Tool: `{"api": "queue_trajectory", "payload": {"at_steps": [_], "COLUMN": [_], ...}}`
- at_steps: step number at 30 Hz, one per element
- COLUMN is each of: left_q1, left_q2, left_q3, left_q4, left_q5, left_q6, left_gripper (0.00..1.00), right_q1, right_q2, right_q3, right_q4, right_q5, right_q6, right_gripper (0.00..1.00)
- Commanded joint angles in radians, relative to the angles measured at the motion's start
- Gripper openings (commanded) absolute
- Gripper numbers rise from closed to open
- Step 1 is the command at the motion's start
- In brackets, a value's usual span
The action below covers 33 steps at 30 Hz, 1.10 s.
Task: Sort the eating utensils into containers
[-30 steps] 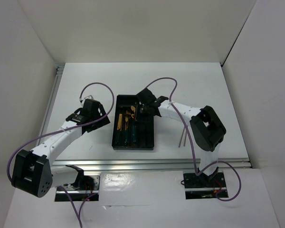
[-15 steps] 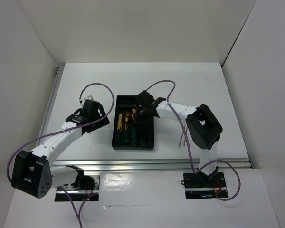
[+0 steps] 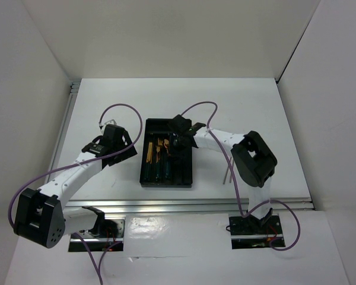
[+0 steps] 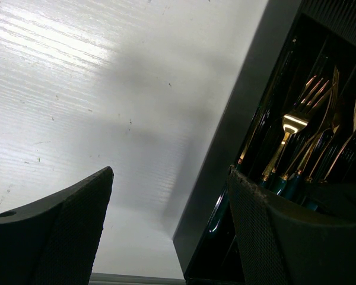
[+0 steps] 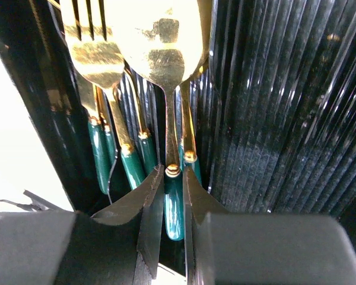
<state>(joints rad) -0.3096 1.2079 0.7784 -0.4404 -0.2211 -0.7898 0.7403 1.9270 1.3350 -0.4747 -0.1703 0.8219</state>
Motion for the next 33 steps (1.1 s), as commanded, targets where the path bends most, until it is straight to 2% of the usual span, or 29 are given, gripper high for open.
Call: {"api": "queue_trajectory", "payload": {"at_steps": [1,5,9,11,12,15,19,24,25,30,33], "left_q1": [0.006,0.006,0.006,0.006,0.006,0.006,0.006,0.006,0.006,0.006,0.006], "left_q2": [-0.024,-0.024,-0.024,-0.024,-0.024,-0.024,-0.024,-0.015,-0.015,-0.004,-0.004], "left_q3": [-0.004,-0.004,-0.004,-0.004,-0.004,-0.004,-0.004,-0.004,-0.004,-0.004,-0.013], "left_q4": [0.017,0.017,0.017,0.026,0.026,0.026,0.026,0.026,0.035,0.046,0.046], "left_q5": [-0.014,-0.014,-0.004,-0.004,-0.004,-0.004,-0.004,0.005,0.005,0.026,0.035], "left_q6": [-0.003,-0.003,-0.003,-0.003,-0.003,-0.003,-0.003,-0.003,-0.003,0.008,0.008], "left_gripper": [0.83,0.83,0.83,0.83,0.83,0.83,0.83,0.83,0.83,0.83,0.83], "right_q1": [0.018,0.018,0.018,0.018,0.018,0.018,0.018,0.018,0.007,-0.094,-0.177], "right_q2": [0.001,0.001,0.001,-0.009,-0.01,-0.028,-0.039,-0.088,-0.1,-0.195,-0.256], "right_q3": [0.016,0.016,0.026,0.026,0.035,0.047,0.102,0.2,0.21,0.187,0.088], "right_q4": [-0.044,-0.044,-0.044,-0.044,-0.044,-0.044,-0.091,-0.195,-0.205,-0.283,-0.33], "right_q5": [0.015,0.015,-0.006,-0.006,-0.006,-0.006,0.015,0.158,0.184,0.302,0.356], "right_q6": [0.003,0.003,-0.018,-0.027,-0.027,-0.046,-0.069,-0.142,-0.153,-0.208,-0.19], "right_gripper": [0.02,0.07,0.32,0.38,0.45,0.58,0.58,0.58,0.61,0.64,0.62]}}
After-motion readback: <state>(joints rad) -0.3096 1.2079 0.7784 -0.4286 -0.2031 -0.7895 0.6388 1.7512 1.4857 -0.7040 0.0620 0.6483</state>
